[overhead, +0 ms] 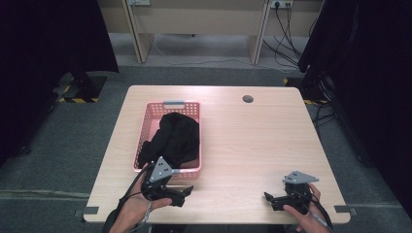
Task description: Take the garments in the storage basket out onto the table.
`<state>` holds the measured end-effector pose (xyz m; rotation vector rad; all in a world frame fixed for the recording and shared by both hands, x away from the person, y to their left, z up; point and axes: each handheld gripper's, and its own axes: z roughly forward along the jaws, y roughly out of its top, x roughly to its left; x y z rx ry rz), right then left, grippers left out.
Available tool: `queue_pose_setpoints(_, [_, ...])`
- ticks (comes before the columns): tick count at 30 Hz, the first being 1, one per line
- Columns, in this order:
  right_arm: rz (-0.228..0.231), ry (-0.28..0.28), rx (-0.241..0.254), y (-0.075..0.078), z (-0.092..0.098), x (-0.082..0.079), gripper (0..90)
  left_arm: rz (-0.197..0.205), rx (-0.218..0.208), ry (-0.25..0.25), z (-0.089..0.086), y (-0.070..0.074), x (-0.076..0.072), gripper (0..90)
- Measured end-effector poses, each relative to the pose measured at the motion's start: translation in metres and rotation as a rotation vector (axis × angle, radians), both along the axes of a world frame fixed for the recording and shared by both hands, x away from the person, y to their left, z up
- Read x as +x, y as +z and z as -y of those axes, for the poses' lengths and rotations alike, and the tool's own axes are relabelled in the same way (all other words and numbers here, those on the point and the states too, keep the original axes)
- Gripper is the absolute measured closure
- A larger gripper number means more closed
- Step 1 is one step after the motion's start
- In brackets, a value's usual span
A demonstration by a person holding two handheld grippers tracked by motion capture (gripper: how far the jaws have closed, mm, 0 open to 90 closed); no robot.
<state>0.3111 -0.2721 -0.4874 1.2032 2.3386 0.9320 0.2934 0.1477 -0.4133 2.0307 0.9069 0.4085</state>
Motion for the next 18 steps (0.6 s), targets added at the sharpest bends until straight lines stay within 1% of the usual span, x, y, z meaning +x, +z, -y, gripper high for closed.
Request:
queue_pose_setpoints(2, [0.000,0.000,0.000,0.000,0.000,0.000,0.8,0.005,0.011,0.003,-0.001,0.003,0.003,2.8])
queue_pose_setpoints(7, [0.000,0.000,0.000,0.000,0.000,0.000,0.8,0.008,0.011,0.021,-0.002,0.008,0.010,2.8])
queue_pose_setpoints(11, [0.000,0.000,0.000,0.000,0.000,0.000,0.8,0.011,0.008,0.027,-0.003,0.011,0.014,2.8])
queue_pose_setpoints(13, [0.000,0.000,0.000,0.000,0.000,0.000,0.8,0.016,0.013,0.030,-0.004,0.013,0.016,2.8])
queue_pose_setpoints(15, [0.000,0.000,0.000,0.000,0.000,0.000,0.8,0.011,0.017,0.033,-0.005,0.014,0.018,2.9])
queue_pose_setpoints(18, [0.000,0.000,0.000,0.000,0.000,0.000,0.8,0.010,0.011,0.043,-0.007,0.015,0.023,3.0])
